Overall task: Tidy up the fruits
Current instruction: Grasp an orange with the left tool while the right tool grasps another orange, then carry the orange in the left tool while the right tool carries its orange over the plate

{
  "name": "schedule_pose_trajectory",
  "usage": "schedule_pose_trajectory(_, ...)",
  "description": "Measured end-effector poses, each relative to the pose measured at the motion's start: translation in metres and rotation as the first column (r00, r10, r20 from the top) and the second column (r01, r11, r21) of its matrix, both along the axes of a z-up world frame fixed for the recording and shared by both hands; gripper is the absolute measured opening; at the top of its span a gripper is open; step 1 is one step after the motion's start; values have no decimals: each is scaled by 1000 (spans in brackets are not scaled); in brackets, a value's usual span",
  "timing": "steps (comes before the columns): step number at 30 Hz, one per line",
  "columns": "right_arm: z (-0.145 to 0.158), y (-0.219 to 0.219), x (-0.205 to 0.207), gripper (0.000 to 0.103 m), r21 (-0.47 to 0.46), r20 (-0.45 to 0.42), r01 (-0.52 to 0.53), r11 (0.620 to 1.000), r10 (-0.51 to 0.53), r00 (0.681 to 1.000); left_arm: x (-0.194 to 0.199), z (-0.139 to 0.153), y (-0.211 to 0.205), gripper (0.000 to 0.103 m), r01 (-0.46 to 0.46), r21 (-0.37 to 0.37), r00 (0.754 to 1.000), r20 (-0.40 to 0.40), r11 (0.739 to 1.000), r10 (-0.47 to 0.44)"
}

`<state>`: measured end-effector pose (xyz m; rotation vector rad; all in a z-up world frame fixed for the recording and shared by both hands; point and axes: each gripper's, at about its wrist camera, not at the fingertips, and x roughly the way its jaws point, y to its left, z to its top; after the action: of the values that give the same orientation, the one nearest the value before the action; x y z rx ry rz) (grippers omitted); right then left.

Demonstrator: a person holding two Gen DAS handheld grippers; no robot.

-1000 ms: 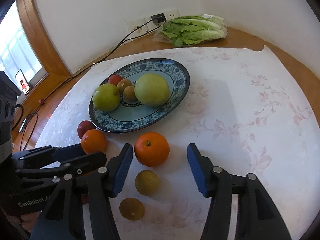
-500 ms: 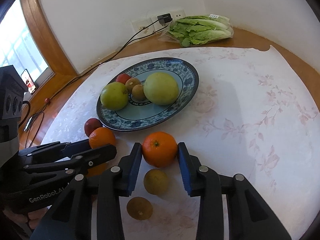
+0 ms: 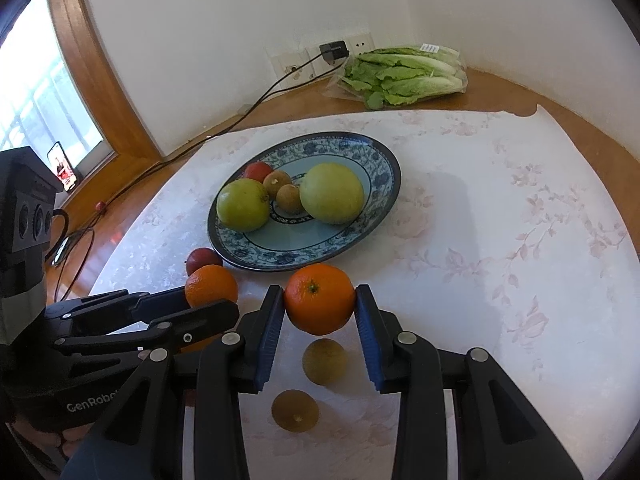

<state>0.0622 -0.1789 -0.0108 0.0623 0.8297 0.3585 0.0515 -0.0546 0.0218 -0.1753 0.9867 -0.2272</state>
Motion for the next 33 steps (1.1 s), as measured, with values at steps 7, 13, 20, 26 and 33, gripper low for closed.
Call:
schedule_pose_trajectory(7,6,3,-2,37,-4,19,-4,1000,4,1000,-3,11,3,36,4,-5,999,34,1000,-4)
schedule_pose_trajectory(13,11,5,0,37,-15,30,-9,1000,9,999,5,16,5,36,-2,10,999,52,1000,1)
schedule_pose_trajectory(20,16,9,8,37,-39,46,-18,999,19,999,20,19,8,36,-4,28,999,54,1000,2)
schedule_pose_trajectory(26,17,14,17,37,-43,49,-27,999,29,998,27,17,4,36,6,56,998,55,998,-9)
schedule_pose_trajectory(33,15,14,26,37,-50,42,-23,998,26,999,35,13,4,36,9,73,998,54,997,-13)
